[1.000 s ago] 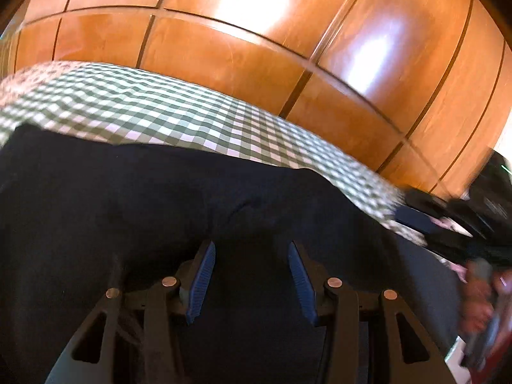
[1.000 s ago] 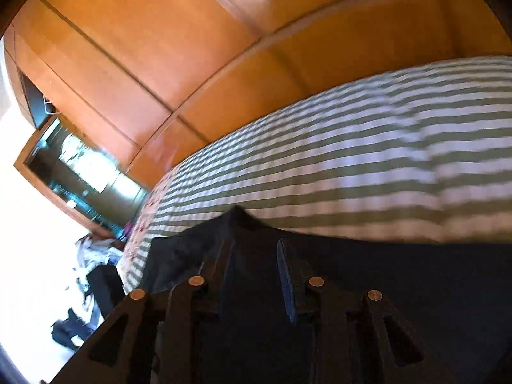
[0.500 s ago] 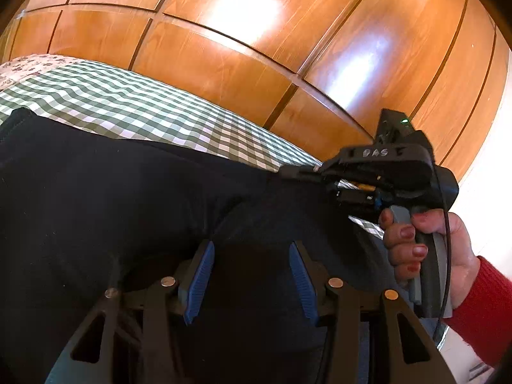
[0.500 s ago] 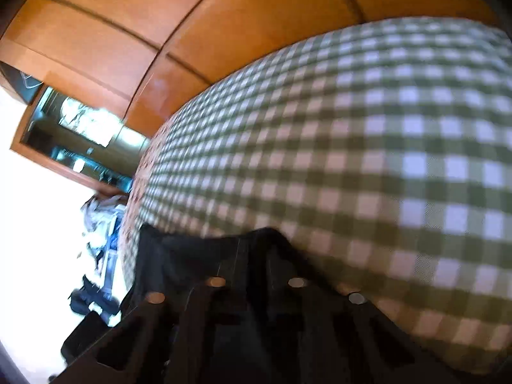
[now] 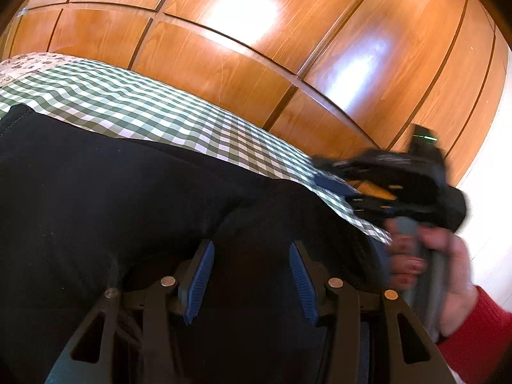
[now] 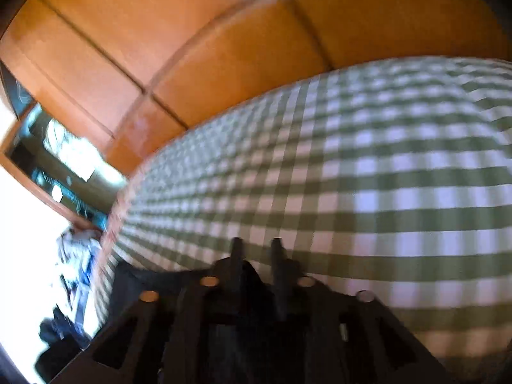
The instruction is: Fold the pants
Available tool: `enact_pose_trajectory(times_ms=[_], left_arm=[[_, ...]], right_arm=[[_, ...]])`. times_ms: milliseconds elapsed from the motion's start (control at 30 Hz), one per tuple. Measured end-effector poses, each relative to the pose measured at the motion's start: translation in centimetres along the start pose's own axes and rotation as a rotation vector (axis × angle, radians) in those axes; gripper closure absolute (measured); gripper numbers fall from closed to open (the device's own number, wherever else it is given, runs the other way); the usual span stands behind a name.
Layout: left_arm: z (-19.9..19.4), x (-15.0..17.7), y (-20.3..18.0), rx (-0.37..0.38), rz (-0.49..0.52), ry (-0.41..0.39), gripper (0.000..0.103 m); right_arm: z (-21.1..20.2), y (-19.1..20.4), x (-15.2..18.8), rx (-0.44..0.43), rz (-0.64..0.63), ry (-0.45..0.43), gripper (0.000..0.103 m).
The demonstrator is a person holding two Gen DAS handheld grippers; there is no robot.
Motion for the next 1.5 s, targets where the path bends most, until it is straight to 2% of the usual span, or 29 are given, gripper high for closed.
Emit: enact_pose_trajectory(times_ms=[67,167,200,267,367,467,567,633,833,1000,1067,1100,1167,1267,1333,1500], left_arm=[[0.1,-0.1,-0.2,-0.033,0.003,0.023,0.054],[0.7,-0.6,-1.4,-0.180,0.029,0.133,0.055],[0.7,-1.0,-2.0,-0.192,0.037,0.149,0.055],[0.6,-1.9,-4.2,-0.165,0.066,0.148,0.055],[2.1,-2.8,-7.5,-0.165,0.176,0.165,0.055],[5.5,-3.1,-8.1,-0.236,0.251,0.243,0.055],[8.2,-3.0,-6.1,-0.311,0.235,0.280,0.054],[8.3,-3.2,-5.6,-0.288,0.212,0.246,0.052],[7.7,-3.1,-4.7,-0.206,0.159,0.214,0.052],[7.0,-3.2,-4.6,-0.145,0.122,0.198,0.052],[6.3,-3.0,-4.7,-0.097,0.101,0.181,0.047],[6.0,-3.0,-4.7,-0.077,0.092,0.175,0.043],[5.3,-2.7,-4.6,-0.043,0.065,0.162,0.042],[4.3,-2.0,-4.8,-0.062,0.084,0.147,0.039],[3.6,-1.3,-5.5,-0.100,0.137,0.140,0.032],[2.6,0.0,-6.7,-0.133,0.209,0.117,0.031]], right_arm=[[-3.0,0.1,0.7,0.013,-0.031,-0.044,0.075],[-6.2,-0.5,3.3,0.130,-0.127,-0.038,0.075],[-7.2,-0.9,4.4,0.181,-0.165,-0.041,0.075],[-8.9,-2.1,5.7,0.249,-0.218,-0.048,0.075],[-10.5,-4.1,7.2,0.337,-0.283,-0.060,0.075],[-11.6,-6.6,7.7,0.403,-0.266,-0.059,0.075],[-11.9,-8.5,8.0,0.426,-0.221,-0.071,0.076],[-11.8,-9.6,8.3,0.428,-0.202,-0.073,0.076],[-11.6,-10.1,8.8,0.430,-0.210,-0.118,0.076],[-13.7,-9.5,9.1,0.429,-0.195,-0.172,0.075],[-15.3,-9.2,10.0,0.441,-0.187,-0.192,0.065],[-15.9,-9.2,10.4,0.443,-0.180,-0.194,0.063],[-17.4,-9.7,11.3,0.425,-0.158,-0.187,0.063],[-20.4,-11.7,12.8,0.441,-0.093,-0.193,0.063],[-22.8,-13.4,13.7,0.442,-0.027,-0.212,0.063],[-29.7,-19.0,16.5,0.462,0.187,-0.293,0.063]])
Point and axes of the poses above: each gripper's, at about its wrist camera, not at the fingertips, and z roughly the way its jaws point, y to its left, x to its underside, the point moved 8 cm from there along z, roughly the way its jaws point, and after that the axes turned 9 degrees about y, right-handed, at the moved point
